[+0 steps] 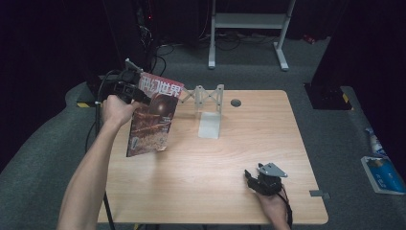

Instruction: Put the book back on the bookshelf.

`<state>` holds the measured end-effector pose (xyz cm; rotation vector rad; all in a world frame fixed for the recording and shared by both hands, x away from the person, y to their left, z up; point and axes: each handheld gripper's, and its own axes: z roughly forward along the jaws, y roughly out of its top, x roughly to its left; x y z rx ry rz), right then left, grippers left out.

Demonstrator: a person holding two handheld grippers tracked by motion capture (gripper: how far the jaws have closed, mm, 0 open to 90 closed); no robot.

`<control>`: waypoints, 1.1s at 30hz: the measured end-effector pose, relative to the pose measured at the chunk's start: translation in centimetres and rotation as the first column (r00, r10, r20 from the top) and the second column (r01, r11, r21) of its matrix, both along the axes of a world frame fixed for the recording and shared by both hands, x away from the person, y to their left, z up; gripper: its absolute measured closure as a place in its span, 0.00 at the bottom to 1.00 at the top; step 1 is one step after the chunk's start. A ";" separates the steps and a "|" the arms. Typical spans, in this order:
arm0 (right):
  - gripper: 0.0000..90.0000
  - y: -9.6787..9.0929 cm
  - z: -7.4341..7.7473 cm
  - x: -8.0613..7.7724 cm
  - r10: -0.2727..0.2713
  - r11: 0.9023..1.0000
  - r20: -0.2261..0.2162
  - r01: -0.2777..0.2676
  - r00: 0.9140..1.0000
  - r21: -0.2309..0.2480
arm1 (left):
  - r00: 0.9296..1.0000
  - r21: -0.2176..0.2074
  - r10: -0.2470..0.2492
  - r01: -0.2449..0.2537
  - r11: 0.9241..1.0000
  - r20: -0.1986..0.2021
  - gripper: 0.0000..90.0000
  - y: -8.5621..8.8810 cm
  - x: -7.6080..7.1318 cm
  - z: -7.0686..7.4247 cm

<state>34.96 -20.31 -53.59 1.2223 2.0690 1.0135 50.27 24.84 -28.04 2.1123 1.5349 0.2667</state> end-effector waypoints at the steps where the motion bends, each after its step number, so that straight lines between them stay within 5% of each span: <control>1: 0.42 0.0 0.0 0.0 -0.001 1.000 0.000 0.001 1.000 0.002 | 1.000 -0.005 0.007 -0.007 1.000 0.007 0.93 0.1 0.0 0.1; 33: 0.42 0.0 0.0 0.0 -0.001 1.000 0.001 0.001 1.000 0.004 | 0.988 -0.101 0.107 -0.096 0.990 0.109 0.93 3.7 -1.4 1.5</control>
